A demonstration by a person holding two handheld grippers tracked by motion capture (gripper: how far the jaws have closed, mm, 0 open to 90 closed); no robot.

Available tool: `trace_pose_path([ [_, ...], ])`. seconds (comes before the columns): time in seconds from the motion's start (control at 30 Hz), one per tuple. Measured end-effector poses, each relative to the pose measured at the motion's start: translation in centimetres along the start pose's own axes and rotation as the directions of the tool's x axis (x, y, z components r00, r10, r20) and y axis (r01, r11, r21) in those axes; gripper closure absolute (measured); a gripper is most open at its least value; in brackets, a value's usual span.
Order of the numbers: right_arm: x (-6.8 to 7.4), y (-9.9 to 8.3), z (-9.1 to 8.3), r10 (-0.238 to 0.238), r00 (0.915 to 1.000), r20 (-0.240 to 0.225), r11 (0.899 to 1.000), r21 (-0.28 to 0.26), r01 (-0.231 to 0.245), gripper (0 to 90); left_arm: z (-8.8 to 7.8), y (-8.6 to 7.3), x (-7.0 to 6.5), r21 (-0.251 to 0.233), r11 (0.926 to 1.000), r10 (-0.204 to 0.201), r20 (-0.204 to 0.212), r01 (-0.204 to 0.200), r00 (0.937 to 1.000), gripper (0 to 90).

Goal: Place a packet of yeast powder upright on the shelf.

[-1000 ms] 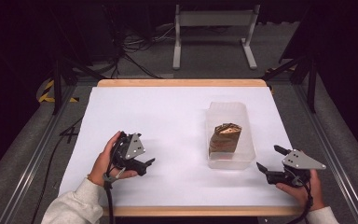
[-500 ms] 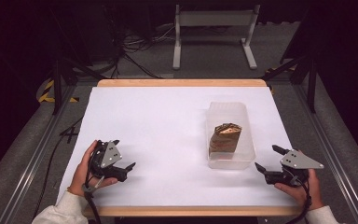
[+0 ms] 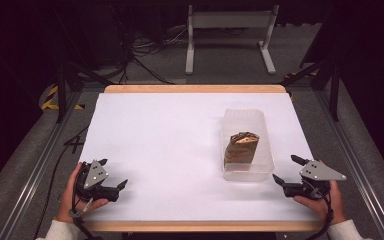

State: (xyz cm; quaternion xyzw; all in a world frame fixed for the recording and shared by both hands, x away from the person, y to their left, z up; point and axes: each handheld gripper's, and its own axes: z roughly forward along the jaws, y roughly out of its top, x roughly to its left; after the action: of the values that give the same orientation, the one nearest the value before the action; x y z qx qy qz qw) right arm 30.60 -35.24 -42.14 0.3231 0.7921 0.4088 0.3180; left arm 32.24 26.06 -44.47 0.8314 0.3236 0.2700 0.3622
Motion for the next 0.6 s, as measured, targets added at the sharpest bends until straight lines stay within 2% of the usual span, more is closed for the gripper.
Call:
trace_pose_path([
  [0.1,0.0,0.0,0.0,0.001,1.0,0.001,1.0,0.0,-0.001,12.9,-0.5,-0.8,0.3,-0.016,0.9994,-0.031,-0.005,0.031,0.9995,5.9],
  [0.17,0.0,0.0,0.0,-0.001,1.0,0.001,1.0,0.003,0.001,12.9,-1.0,-1.5,0.7,-0.048,0.9959,-0.076,0.005,0.077,0.9971,5.9],
  [0.3,0.0,0.0,0.0,-0.002,1.0,0.002,1.0,0.002,0.002,12.9,-1.7,-2.2,1.2,-0.075,0.9904,-0.117,-0.007,0.117,0.9931,5.9],
  [0.37,0.0,0.0,0.0,-0.003,1.0,0.003,1.0,0.002,0.003,12.9,-1.9,-2.4,1.3,-0.098,0.9852,-0.142,-0.006,0.141,0.9898,5.9],
  [0.43,0.0,0.0,0.0,-0.002,1.0,0.004,1.0,0.0,0.002,12.9,-2.2,-2.5,1.3,-0.108,0.984,-0.145,-0.018,0.142,0.9893,6.0],
  [0.53,0.0,0.0,0.0,-0.004,1.0,0.004,1.0,0.001,0.004,12.9,-2.3,-2.6,1.4,-0.124,0.9786,-0.166,-0.007,0.164,0.9861,5.9],
  [0.6,0.0,0.0,0.1,-0.004,1.0,0.004,1.0,0.002,0.004,12.9,-2.2,-2.6,1.4,-0.123,0.9776,-0.173,-0.013,0.171,0.9848,5.9],
])
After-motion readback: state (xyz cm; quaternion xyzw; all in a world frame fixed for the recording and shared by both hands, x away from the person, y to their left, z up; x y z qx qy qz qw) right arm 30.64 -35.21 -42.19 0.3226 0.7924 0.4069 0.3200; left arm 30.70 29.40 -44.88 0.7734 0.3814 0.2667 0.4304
